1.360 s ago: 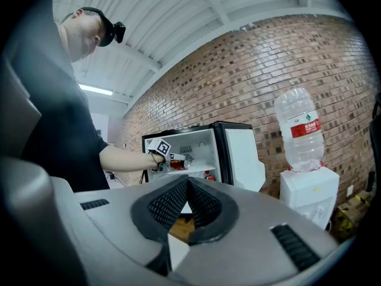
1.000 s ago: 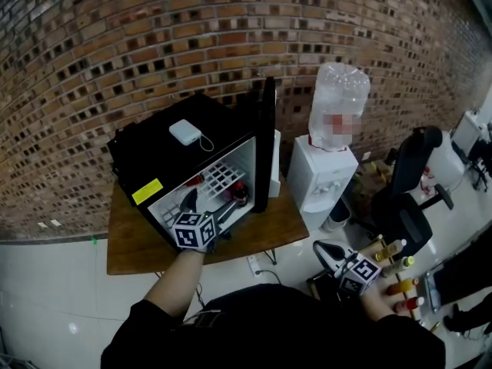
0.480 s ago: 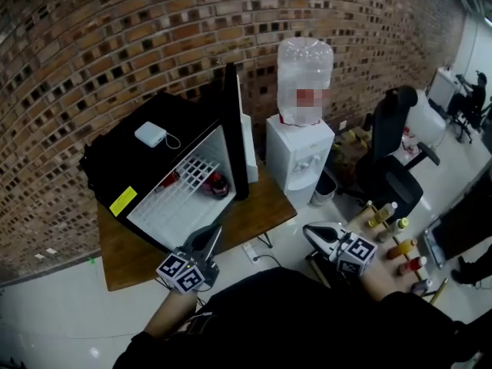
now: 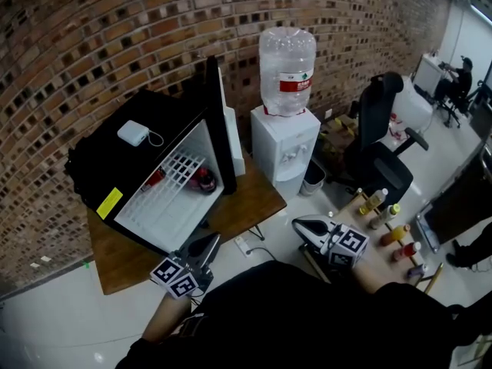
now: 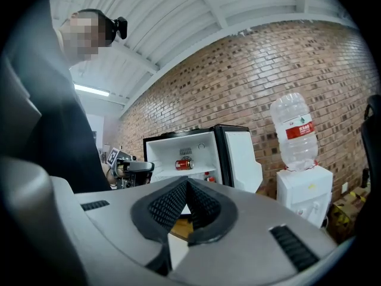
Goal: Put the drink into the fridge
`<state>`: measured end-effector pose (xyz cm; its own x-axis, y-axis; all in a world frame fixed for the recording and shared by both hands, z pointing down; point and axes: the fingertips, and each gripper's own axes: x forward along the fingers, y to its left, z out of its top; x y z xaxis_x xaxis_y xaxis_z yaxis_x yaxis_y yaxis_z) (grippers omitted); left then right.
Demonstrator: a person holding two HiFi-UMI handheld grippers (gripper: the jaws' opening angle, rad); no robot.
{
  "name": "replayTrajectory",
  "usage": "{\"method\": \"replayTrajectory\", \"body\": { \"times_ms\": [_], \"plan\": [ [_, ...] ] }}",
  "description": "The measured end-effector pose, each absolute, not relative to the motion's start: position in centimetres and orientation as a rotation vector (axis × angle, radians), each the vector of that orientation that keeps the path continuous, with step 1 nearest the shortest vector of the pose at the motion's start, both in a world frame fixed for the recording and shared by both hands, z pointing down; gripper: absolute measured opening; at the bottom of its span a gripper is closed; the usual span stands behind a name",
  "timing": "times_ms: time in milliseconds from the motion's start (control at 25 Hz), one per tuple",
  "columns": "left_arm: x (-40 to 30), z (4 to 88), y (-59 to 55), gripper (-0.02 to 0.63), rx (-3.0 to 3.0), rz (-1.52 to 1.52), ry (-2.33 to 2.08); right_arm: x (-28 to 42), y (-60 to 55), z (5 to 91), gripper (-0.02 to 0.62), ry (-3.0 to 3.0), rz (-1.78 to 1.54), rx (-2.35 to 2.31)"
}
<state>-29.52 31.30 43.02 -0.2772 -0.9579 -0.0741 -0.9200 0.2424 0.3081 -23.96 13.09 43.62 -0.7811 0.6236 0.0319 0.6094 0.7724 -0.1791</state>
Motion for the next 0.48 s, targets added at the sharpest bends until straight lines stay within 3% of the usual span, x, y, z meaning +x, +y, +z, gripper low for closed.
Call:
{"method": "replayTrajectory", "body": {
  "times_ms": [480],
  "plan": [
    [-29.14, 43.09, 31.60, -0.006, 1.811, -0.448, -2.356, -23.98, 13.56, 43.56, 0.002, -2.867, 0.231, -1.040]
  ]
}}
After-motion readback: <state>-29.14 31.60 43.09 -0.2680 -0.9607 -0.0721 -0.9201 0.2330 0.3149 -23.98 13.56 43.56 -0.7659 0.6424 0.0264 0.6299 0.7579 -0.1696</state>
